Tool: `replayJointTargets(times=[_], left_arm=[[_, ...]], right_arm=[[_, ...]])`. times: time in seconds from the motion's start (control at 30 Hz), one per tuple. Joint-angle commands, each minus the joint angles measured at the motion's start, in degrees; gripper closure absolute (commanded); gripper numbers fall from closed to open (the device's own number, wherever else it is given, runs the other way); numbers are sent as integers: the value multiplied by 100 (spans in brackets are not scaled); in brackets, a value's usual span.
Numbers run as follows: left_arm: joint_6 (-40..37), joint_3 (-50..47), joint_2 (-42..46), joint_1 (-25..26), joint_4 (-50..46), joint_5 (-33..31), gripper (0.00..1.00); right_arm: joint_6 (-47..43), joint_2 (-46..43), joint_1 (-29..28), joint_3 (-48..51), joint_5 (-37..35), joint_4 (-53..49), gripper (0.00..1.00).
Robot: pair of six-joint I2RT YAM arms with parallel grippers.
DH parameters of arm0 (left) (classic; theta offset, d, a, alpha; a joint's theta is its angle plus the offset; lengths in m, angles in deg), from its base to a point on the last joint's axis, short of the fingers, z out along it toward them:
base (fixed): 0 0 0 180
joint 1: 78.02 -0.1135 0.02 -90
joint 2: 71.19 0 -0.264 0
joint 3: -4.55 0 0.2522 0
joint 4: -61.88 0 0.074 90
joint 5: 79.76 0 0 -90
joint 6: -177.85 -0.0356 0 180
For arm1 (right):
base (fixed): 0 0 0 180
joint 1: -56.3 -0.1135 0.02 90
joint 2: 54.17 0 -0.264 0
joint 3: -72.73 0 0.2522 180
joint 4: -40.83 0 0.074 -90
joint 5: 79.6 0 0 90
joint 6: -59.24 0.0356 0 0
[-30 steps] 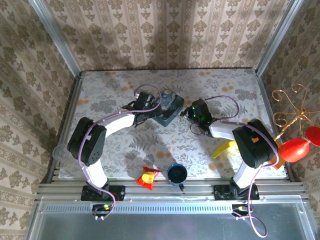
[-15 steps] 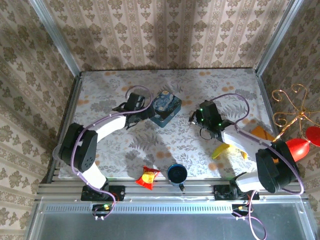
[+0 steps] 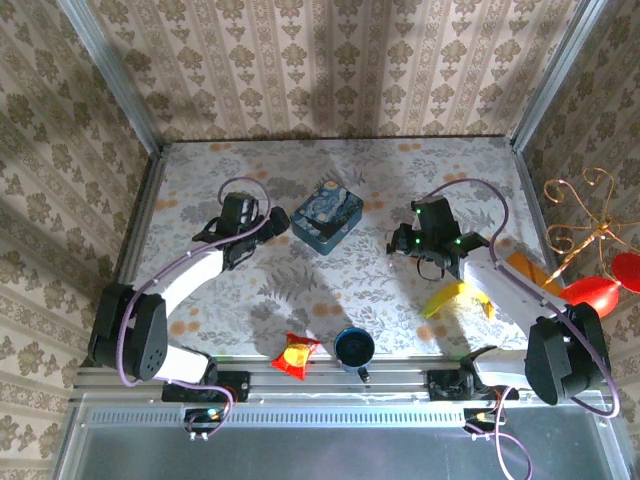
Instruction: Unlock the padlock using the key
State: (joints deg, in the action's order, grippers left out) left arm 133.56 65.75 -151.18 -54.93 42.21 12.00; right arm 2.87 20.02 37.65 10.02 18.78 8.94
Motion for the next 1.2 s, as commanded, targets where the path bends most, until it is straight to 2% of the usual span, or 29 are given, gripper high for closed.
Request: replayJointTargets(times=[0.0, 0.33, 0.8, 1.17], left_arm=[[172, -200, 299, -92, 130, 105, 0], [254, -550, 683, -235, 163, 88, 0], [280, -580, 589, -296, 187, 191, 0], [255, -595, 572, -341, 213, 283, 0]], right_arm=[[-408, 230, 154, -304, 622, -321, 100], [-892, 1676, 668, -1143, 1284, -555, 100], [-1244, 3454, 862, -2394, 1257, -785, 100], [-1441, 3722, 1003, -2653, 198, -1370, 100]])
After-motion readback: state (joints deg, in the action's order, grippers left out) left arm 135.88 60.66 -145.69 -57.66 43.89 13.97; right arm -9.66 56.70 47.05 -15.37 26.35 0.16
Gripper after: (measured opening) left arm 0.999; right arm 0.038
